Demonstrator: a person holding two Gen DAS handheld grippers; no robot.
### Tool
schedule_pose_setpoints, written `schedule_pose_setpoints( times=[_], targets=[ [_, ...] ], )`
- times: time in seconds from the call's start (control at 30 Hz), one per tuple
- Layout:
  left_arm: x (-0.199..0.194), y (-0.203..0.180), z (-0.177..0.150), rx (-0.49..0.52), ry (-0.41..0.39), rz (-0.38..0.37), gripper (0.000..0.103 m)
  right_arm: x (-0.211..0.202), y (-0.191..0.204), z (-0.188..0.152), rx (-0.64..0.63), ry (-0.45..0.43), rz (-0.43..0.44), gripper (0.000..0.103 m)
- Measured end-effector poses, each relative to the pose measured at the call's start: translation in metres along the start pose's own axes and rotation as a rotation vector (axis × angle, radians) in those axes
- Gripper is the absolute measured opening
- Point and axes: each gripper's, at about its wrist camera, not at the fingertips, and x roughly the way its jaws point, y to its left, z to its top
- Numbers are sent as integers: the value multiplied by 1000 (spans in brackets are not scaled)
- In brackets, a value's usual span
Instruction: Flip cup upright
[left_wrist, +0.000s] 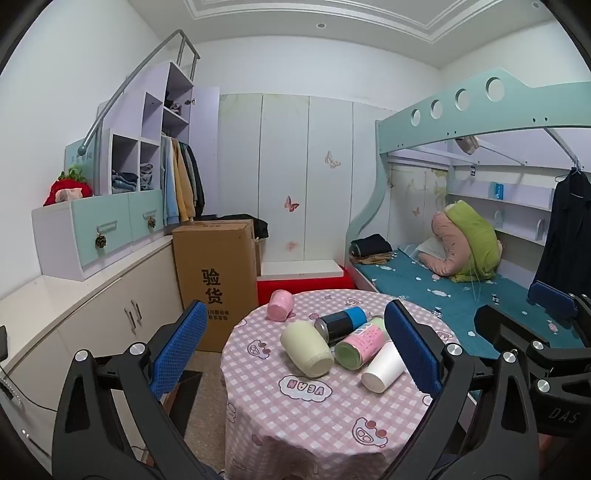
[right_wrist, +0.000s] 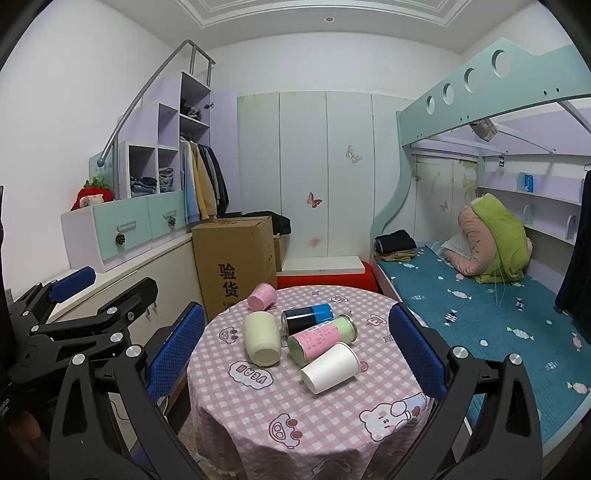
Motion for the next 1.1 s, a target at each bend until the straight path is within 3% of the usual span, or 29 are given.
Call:
schedule_pose_setpoints(
  times=[1.1],
  targets=[
    [0,0,0,3,11,1,97,3,0,0,7,13,2,96]
  ],
)
